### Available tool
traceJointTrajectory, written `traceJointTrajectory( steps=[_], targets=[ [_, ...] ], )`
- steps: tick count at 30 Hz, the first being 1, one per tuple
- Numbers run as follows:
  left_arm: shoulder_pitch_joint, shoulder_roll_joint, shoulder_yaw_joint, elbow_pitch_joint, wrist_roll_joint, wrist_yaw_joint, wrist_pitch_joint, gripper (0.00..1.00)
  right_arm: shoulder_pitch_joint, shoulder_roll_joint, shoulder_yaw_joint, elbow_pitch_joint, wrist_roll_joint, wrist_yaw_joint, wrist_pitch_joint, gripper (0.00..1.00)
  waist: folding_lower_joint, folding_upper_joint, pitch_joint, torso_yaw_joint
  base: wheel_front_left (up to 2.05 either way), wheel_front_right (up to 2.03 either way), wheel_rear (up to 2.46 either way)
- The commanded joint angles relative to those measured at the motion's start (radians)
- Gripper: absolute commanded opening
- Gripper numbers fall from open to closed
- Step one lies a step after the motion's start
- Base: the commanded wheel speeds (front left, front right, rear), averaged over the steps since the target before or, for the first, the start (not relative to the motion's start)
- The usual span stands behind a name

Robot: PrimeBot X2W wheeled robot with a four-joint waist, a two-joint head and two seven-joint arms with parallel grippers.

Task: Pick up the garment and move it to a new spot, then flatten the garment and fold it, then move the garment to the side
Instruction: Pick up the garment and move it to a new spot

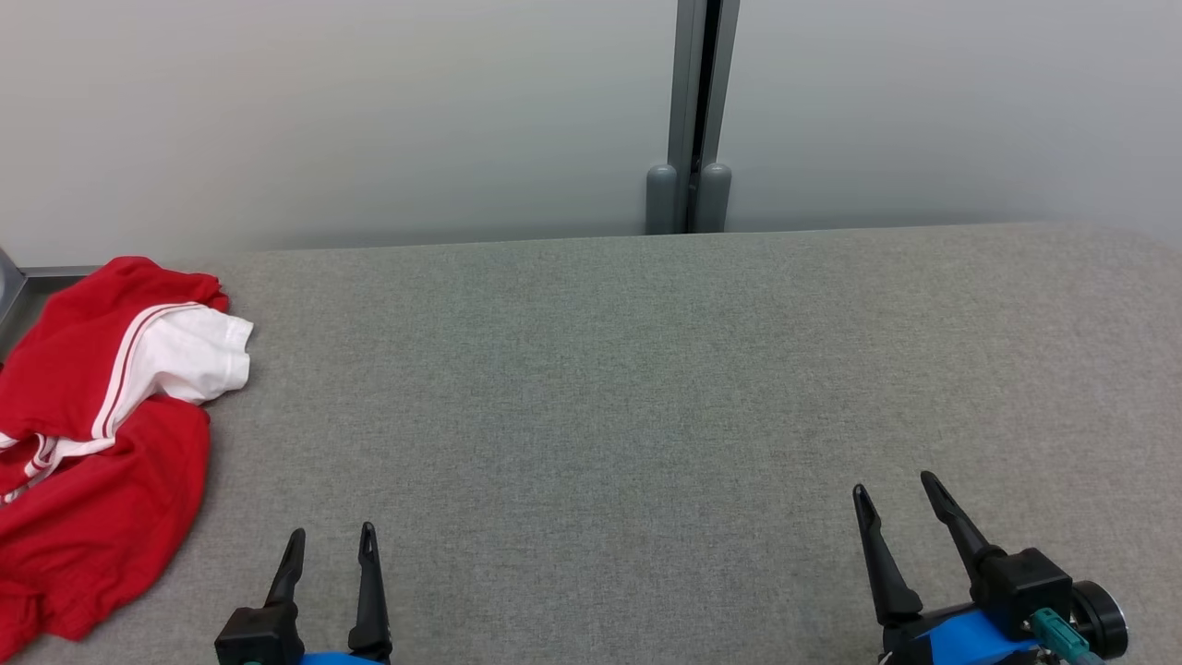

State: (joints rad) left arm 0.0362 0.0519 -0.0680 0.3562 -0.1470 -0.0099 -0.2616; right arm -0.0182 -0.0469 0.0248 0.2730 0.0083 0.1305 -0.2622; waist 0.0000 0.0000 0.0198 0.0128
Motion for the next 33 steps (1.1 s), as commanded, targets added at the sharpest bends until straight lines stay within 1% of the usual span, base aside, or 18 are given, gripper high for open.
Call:
traceJointTrajectory(
  steps=[1,7,11,13,14,22,26,33],
  targets=[
    [-0.003,0.001,0.005,0.002,0.002,-0.004,-0.005,1.0,-0.006,-0.006,-0.002,0.001,-0.001,0.0,-0.004,1.0,0.0,0.0,0.0,0.001,0.0,0.0,0.0],
    [-0.005,0.001,0.004,0.01,0.0,-0.006,-0.005,1.0,-0.003,-0.006,-0.001,0.003,0.007,0.0,-0.004,1.0,0.0,0.0,-0.002,0.007,0.0,0.0,0.0],
    [-0.012,0.001,0.001,0.012,0.001,-0.005,-0.005,1.0,0.011,-0.006,-0.013,0.001,0.012,0.0,-0.004,1.0,0.0,0.0,-0.003,0.036,0.0,0.0,0.0],
    [-0.017,0.001,0.0,0.012,0.003,-0.005,-0.005,1.0,0.018,-0.006,-0.019,0.002,0.017,0.0,-0.004,1.0,0.0,0.0,-0.003,0.065,0.0,0.0,0.0],
    [-0.018,0.005,0.004,0.011,0.005,-0.002,-0.005,1.0,0.019,-0.005,-0.017,0.003,0.02,0.0,-0.004,1.0,0.0,0.0,-0.003,0.098,0.0,0.0,0.0],
    [-0.01,0.013,0.013,0.006,0.001,0.003,-0.005,1.0,0.019,-0.005,0.0,0.0,0.029,0.0,-0.004,1.0,0.0,0.0,-0.002,0.271,0.0,0.0,0.0],
    [-0.002,0.019,0.022,0.004,-0.007,0.005,-0.005,1.0,0.022,-0.005,0.015,0.006,0.036,0.0,-0.004,1.0,0.0,0.0,-0.007,0.342,0.0,0.0,0.0],
    [0.013,0.028,0.036,-0.003,-0.013,0.009,-0.005,1.0,0.016,-0.005,0.051,0.012,0.045,0.0,-0.004,1.0,0.0,0.0,-0.011,0.394,0.0,0.0,0.0]
  ],
)
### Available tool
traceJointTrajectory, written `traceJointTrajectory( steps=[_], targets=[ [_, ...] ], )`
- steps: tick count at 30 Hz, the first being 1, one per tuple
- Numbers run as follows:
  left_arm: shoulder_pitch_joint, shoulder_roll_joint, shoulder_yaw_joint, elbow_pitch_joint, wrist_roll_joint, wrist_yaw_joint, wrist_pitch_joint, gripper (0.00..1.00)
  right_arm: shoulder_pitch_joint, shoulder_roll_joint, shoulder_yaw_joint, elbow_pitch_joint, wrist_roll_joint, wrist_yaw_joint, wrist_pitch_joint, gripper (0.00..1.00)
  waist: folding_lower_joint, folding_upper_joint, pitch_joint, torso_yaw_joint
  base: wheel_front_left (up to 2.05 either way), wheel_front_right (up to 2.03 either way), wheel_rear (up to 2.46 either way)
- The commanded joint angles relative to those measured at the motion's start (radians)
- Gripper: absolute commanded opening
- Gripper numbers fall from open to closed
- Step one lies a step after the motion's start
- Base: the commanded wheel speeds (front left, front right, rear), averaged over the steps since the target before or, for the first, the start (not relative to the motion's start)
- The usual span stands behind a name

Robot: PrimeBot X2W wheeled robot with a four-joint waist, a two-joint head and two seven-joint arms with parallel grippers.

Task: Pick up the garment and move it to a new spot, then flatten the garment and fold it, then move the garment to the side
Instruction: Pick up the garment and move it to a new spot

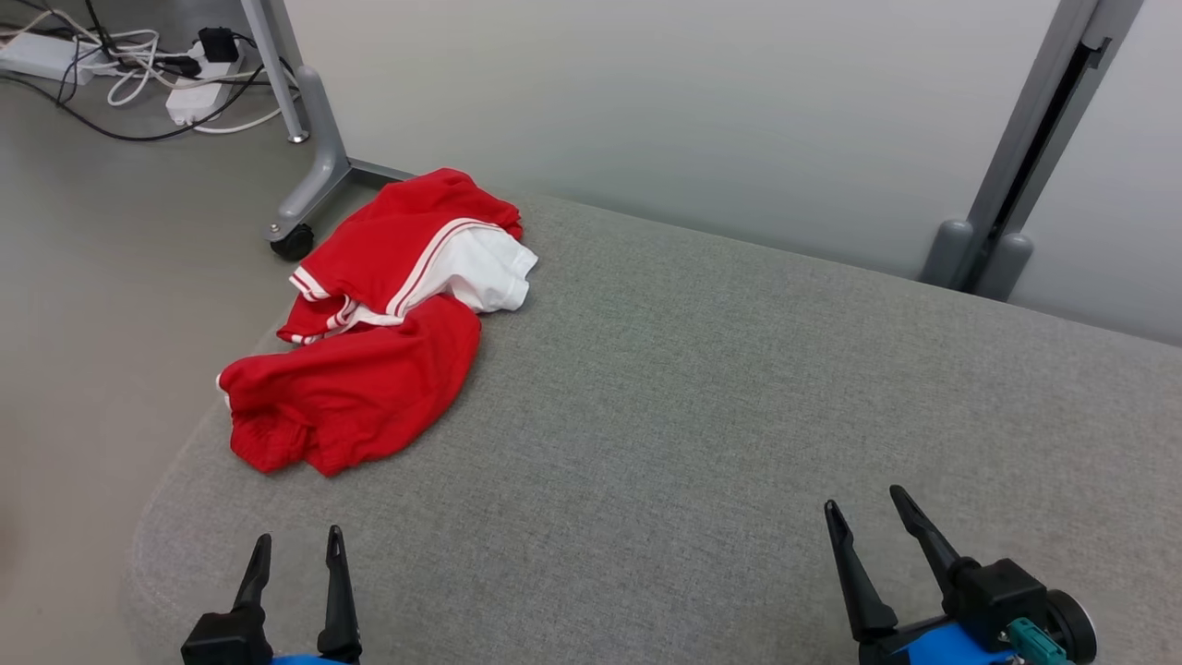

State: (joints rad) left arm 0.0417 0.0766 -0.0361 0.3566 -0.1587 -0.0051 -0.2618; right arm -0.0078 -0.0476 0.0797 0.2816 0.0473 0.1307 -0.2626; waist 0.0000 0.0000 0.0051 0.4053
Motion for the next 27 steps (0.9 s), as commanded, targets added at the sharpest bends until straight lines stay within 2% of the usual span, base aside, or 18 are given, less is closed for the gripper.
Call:
traceJointTrajectory(
  steps=[1,9,13,16,19,21,27],
  targets=[
    [0.01,0.004,0.005,-0.005,-0.004,0.004,-0.005,1.0,0.005,-0.005,0.0,0.003,0.007,0.0,-0.003,1.0,0.0,0.0,0.003,0.004,0.0,0.0,0.0],
    [-0.008,0.034,0.046,-0.02,-0.027,0.011,-0.005,1.0,-0.009,-0.005,0.023,-0.033,0.013,0.0,-0.003,1.0,0.0,0.0,0.029,-0.025,0.0,0.0,0.0],
    [-0.073,0.1,0.093,-0.071,-0.036,0.014,0.004,1.0,-0.018,-0.005,0.005,-0.063,-0.003,0.0,-0.003,1.0,0.0,0.0,0.058,-0.049,0.0,0.0,0.0],
    [-0.163,0.175,0.119,-0.136,-0.025,0.009,0.039,1.0,-0.028,-0.005,-0.009,-0.081,-0.023,0.0,-0.003,1.0,0.0,0.0,0.088,-0.062,0.0,0.0,0.0],
    [-0.28,0.242,0.128,-0.178,-0.029,-0.016,0.104,1.0,-0.045,-0.005,-0.017,-0.097,-0.056,0.0,-0.003,1.0,0.0,0.0,0.134,-0.08,0.0,0.0,0.0],
    [-0.357,0.283,0.102,-0.174,-0.026,-0.05,0.176,1.0,-0.061,-0.005,-0.019,-0.107,-0.076,0.0,-0.003,1.0,0.0,0.0,0.169,-0.094,0.0,0.0,0.0],
    [-0.56,0.354,0.006,-0.037,-0.101,-0.117,0.39,1.0,-0.113,-0.005,0.004,-0.136,-0.119,0.0,-0.003,1.0,0.0,0.0,0.277,-0.149,0.0,0.0,0.0]
  ],
)
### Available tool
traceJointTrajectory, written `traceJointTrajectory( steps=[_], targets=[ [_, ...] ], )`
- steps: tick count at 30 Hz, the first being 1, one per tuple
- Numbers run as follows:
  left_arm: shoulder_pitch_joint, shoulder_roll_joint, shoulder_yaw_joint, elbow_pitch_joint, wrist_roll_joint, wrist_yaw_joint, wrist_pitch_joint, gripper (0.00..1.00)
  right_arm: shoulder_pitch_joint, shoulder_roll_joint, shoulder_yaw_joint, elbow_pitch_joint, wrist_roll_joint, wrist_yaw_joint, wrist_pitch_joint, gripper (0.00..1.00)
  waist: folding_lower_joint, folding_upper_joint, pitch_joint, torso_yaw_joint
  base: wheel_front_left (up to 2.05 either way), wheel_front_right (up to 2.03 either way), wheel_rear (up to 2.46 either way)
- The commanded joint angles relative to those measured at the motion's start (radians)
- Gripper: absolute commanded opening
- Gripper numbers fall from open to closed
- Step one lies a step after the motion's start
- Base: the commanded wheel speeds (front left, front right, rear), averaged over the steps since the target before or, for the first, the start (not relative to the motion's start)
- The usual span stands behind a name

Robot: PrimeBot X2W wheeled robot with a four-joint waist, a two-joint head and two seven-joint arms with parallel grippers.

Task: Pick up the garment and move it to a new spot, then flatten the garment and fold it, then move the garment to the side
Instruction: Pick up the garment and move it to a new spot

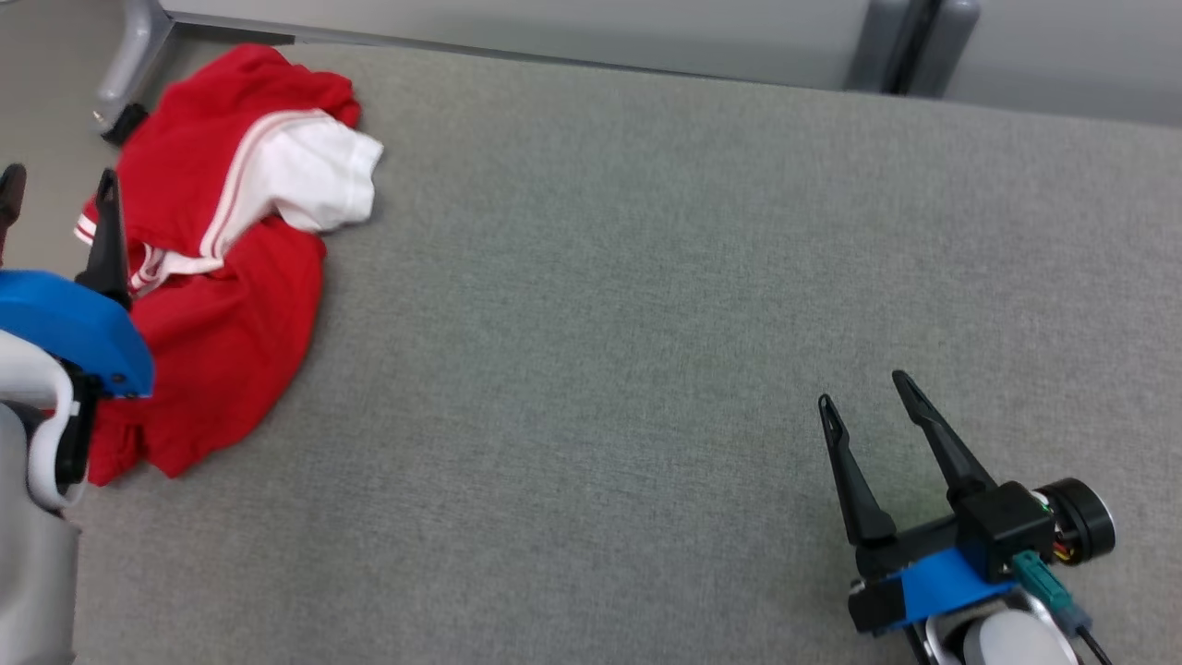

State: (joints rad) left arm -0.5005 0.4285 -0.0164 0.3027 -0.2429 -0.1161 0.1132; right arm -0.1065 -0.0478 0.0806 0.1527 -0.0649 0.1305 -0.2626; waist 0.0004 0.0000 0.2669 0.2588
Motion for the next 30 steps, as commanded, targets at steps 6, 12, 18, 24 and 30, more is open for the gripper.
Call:
traceJointTrajectory(
  steps=[6,12,18,24,30],
  targets=[
    [-0.087,-0.001,-0.124,0.173,-0.129,-0.014,0.145,1.0,-0.037,-0.005,0.01,-0.025,-0.043,0.0,-0.003,1.0,-0.0004,0.0,0.095,-0.057,0.0,0.0,0.0],
    [-0.116,0.02,-0.183,0.347,-0.142,-0.013,0.2,1.0,-0.042,-0.004,-0.007,-0.039,-0.072,0.0,-0.003,1.0,-0.0004,0.0,0.155,-0.092,0.0,0.0,0.0],
    [-0.143,0.013,-0.221,0.422,-0.176,-0.014,0.153,0.0,-0.033,-0.004,-0.013,-0.038,-0.067,0.0,-0.003,1.0,-0.0004,0.0,0.164,-0.098,0.0,0.0,0.0],
    [-0.169,0.049,-0.275,0.418,-0.199,-0.014,0.087,0.0,-0.043,-0.004,0.004,-0.016,-0.038,0.0,-0.003,1.0,-0.0004,0.0,0.115,-0.098,0.0,0.0,0.0],
    [-0.173,0.116,-0.363,0.295,-0.229,-0.014,0.03,0.0,-0.029,-0.004,0.018,0.021,0.011,0.0,-0.003,1.0,-0.0004,0.0,0.016,-0.123,0.0,0.0,0.0]
  ],
)
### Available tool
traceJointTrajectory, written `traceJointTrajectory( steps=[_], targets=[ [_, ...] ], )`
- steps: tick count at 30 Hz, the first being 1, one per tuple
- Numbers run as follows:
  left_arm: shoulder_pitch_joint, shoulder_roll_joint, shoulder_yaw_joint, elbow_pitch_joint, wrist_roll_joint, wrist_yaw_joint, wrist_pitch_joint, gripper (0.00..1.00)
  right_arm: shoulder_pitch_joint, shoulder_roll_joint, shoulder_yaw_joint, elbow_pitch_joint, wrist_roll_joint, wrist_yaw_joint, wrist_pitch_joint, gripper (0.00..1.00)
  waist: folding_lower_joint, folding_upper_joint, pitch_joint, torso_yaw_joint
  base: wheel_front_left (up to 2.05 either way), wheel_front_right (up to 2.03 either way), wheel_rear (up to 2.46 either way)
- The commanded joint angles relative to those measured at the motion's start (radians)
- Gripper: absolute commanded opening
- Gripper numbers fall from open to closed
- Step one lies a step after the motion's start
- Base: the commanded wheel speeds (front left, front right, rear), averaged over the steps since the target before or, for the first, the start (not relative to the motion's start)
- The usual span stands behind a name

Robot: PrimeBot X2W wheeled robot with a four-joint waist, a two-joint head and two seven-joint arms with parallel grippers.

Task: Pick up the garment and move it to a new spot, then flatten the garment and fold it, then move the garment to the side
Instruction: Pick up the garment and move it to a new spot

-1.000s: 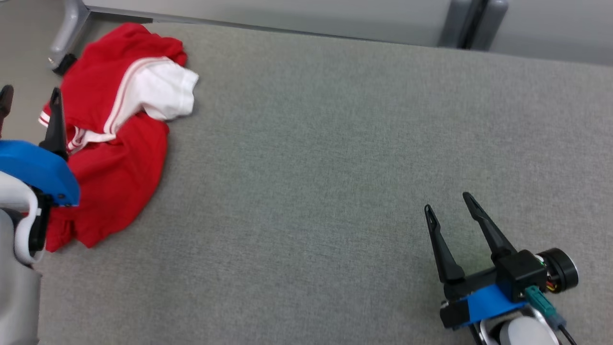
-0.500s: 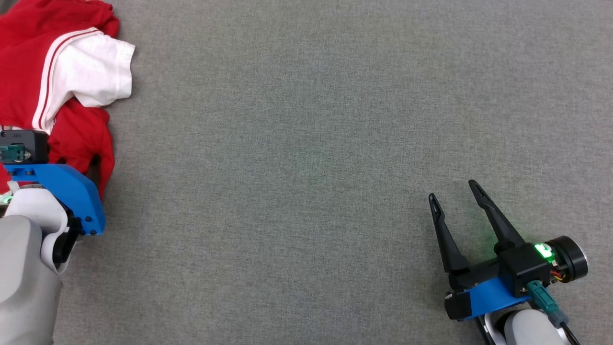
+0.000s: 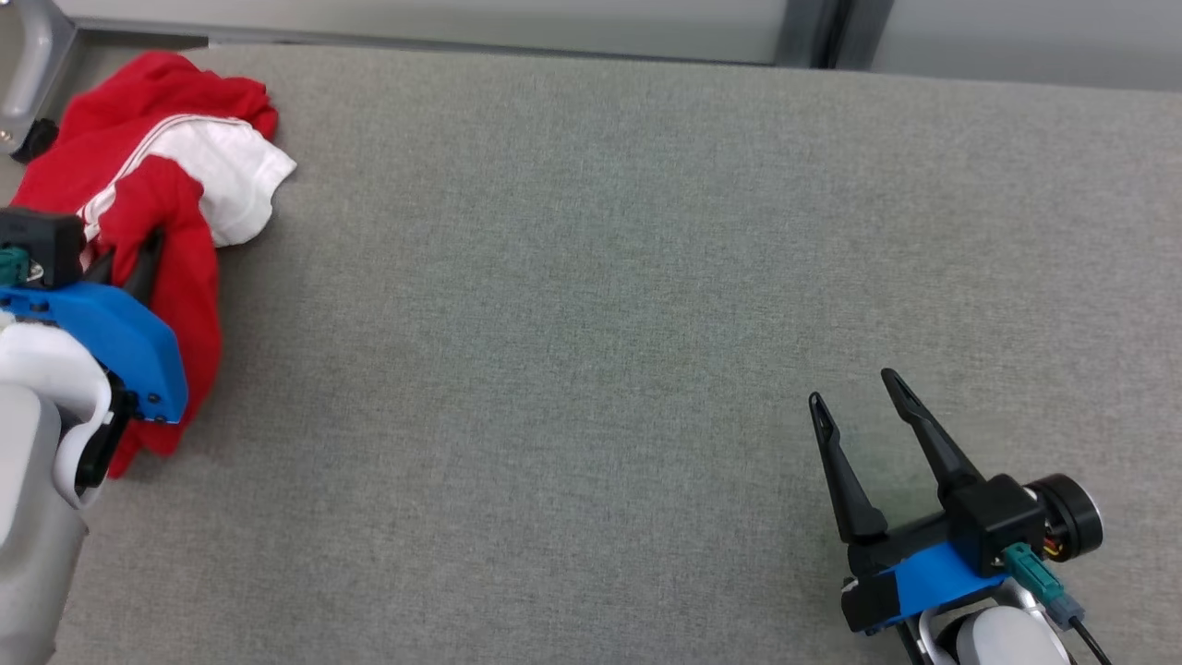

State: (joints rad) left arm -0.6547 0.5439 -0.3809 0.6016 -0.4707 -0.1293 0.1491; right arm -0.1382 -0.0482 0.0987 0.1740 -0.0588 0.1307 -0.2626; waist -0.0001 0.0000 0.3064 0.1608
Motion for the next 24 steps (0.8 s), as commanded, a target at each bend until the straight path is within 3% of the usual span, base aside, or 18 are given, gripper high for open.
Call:
traceJointTrajectory(
  steps=[1,6,10,14,18,24],
  targets=[
    [-0.027,0.015,-0.007,-0.033,-0.004,-0.001,-0.024,0.0,0.007,-0.004,0.0,0.005,0.013,0.0,-0.003,1.0,0.0001,0.0,-0.044,-0.031,0.0,0.0,0.0],
    [-0.034,0.037,-0.076,-0.248,-0.041,-0.001,-0.058,0.0,0.037,-0.004,-0.003,0.039,0.065,0.0,-0.004,1.0,0.0001,0.0,-0.158,-0.1,0.0,0.0,0.0],
    [-0.054,0.008,-0.112,-0.372,-0.06,0.0,-0.045,0.0,0.053,-0.004,-0.018,0.053,0.088,0.0,-0.003,1.0,0.0001,0.0,-0.199,-0.165,0.0,0.0,0.0],
    [-0.084,-0.081,-0.159,-0.426,-0.062,0.004,-0.045,0.0,0.055,-0.003,-0.029,0.06,0.106,0.0,-0.003,1.0,0.0001,0.0,-0.205,-0.232,0.0,0.0,0.0],
    [-0.118,-0.207,-0.213,-0.389,-0.048,0.011,-0.095,0.0,0.034,-0.003,-0.025,0.063,0.127,0.0,-0.003,1.0,0.0001,0.0,-0.185,-0.302,0.0,0.0,0.0],
    [-0.086,-0.39,-0.228,-0.198,-0.058,0.048,-0.303,0.0,0.0,-0.003,-0.013,0.058,0.152,0.0,-0.003,1.0,0.0001,0.0,-0.126,-0.383,0.0,0.0,0.0]
  ],
)
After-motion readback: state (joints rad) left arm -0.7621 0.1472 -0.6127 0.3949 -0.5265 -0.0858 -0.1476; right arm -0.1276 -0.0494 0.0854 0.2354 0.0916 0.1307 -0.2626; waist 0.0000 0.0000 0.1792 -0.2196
